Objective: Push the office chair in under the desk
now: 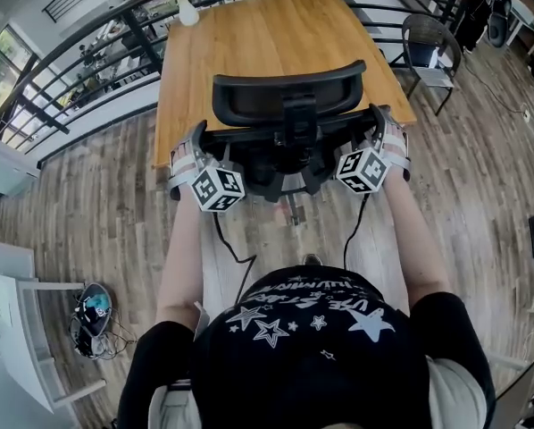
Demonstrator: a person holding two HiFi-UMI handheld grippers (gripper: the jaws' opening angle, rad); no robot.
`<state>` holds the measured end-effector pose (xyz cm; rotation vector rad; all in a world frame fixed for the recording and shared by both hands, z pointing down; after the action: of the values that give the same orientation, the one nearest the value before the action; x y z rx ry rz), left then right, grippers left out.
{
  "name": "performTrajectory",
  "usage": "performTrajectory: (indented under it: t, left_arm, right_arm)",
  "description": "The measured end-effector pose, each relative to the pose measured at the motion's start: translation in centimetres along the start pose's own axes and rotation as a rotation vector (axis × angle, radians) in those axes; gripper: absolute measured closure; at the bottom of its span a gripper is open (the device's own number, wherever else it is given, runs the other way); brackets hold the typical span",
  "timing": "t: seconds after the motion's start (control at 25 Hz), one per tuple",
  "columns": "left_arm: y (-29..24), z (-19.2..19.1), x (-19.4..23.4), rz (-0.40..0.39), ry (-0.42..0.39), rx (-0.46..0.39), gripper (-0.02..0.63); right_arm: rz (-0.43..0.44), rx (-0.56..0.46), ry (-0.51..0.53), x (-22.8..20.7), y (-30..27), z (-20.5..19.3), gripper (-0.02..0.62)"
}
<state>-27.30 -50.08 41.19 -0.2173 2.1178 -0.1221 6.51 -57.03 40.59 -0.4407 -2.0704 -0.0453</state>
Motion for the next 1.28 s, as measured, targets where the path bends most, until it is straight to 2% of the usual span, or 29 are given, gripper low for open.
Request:
performTrajectory:
  t: [0.6,0.72,0.84,1.04,1.12,1.28]
  left_arm:
    - [7.5,1.5,0.8,0.004,0.323,-0.091,0.311]
    - [9.0,0.9,0.5,-0.009,0.341,-0.104,0.313]
    - [10.5,-0.2,-0.7,-0.056,0.348,-0.091,0.313]
    - [13.3,-0.8,-1.7,-0.095,0.414,-0.123,0.313]
    - [14.1,-1.1,-2.3,-0.108,0.435,-0.128,0.324]
    - [15.2,-2.8,-4.2,-0.156,0.486,-0.088,0.346]
  right_arm:
    - [-0.029,-0.037,-0.128,1.7,5.4,4.1,0.308]
    - [-0.033,-0.051,-0.156,2.5,6.8,5.5,0.342]
    - [-0.028,-0.052,-0.171,3.5,8.4,6.6,0.354]
    - [-0.031,-0.042,-0.22,5.2,10.9,7.8,0.376]
    - [-0.042,-0.045,-0.251,6.1,11.9,8.1,0.411]
    - [-0.044,-0.028,-0.302,8.3,13.7,8.4,0.448]
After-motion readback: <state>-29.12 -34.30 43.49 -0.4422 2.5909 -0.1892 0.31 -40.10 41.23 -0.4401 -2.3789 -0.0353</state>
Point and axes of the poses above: the fingertips, and each gripper's own axes: y backward along the fingers, x to its left, z out of its top, the point moved 9 cm from there along y, backward along the fingers, and after that the axes turned 13 degrees about -x, right-handed, at the moved point
